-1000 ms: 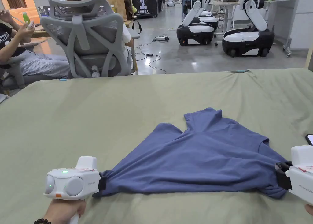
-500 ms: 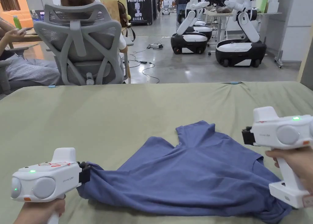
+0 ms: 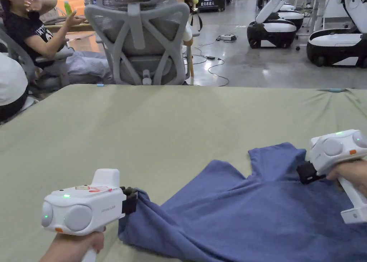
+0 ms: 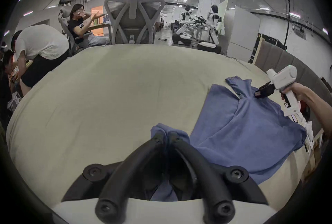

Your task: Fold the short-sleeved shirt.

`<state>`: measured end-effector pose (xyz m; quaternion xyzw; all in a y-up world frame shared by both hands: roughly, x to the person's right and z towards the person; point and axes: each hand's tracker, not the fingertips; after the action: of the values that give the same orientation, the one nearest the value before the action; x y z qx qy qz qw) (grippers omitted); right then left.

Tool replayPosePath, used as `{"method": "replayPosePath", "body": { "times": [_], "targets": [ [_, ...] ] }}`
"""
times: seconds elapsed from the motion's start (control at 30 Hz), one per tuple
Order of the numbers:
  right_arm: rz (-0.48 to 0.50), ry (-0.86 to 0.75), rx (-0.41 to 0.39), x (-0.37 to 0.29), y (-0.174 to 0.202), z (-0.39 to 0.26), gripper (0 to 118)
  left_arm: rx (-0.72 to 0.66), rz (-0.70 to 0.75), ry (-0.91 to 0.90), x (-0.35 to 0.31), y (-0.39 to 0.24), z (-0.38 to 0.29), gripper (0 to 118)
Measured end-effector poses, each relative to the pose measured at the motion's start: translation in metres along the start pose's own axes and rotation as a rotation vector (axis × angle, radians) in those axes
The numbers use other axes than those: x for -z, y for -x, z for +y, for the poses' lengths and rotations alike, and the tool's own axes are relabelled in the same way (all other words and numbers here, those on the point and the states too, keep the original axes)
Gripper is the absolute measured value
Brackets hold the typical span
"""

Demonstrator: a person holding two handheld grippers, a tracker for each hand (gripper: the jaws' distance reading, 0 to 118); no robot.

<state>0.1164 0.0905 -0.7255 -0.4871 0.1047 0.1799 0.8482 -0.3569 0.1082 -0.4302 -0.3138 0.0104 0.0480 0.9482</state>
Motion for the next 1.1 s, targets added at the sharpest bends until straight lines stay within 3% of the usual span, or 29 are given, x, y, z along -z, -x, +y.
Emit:
{"method": "replayPosePath", "body": {
  "times": [0.07, 0.1, 0.17, 0.23, 0.4, 0.47, 0.57, 0.77, 0.83, 1.1],
  "targets": [
    [0.074, -0.032, 0.094, -0.003, 0.000, -0.006, 72, 0.002, 0.002, 0.003, 0.000, 0.002, -0.002, 4],
    [0.063, -0.033, 0.117, -0.007, 0.000, -0.008, 63, -0.003, 0.001, 0.005, -0.001, 0.003, -0.003, 4],
    [0.079, -0.024, 0.084, -0.022, 0.002, -0.008, 1, -0.014, 0.000, 0.002, -0.001, 0.002, -0.002, 4],
    [0.044, -0.020, 0.014, -0.038, 0.007, -0.008, 1, -0.012, 0.002, -0.006, -0.003, -0.003, 0.002, 4],
    [0.049, -0.191, 0.051, -0.117, -0.017, 0.004, 1, -0.016, -0.010, -0.058, -0.010, -0.014, 0.046, 4],
    [-0.020, -0.275, 0.044, -0.162, -0.033, 0.015, 1, -0.031, -0.035, -0.110, -0.017, -0.019, 0.077, 4],
    [-0.189, -0.403, 0.023, -0.231, -0.061, 0.035, 1, 0.052, -0.026, -0.191, -0.030, -0.032, 0.136, 4],
    [-0.343, -0.623, 0.118, -0.347, -0.117, 0.064, 1, 0.111, -0.037, -0.365, -0.064, -0.051, 0.257, 4],
    [-0.345, -0.675, 0.170, -0.378, -0.133, 0.074, 1, 0.115, -0.029, -0.381, -0.075, -0.060, 0.295, 4],
    [-0.391, -0.820, 0.194, -0.454, -0.146, 0.125, 2, 0.115, 0.063, -0.565, -0.124, -0.083, 0.402, 4]
  ]
}}
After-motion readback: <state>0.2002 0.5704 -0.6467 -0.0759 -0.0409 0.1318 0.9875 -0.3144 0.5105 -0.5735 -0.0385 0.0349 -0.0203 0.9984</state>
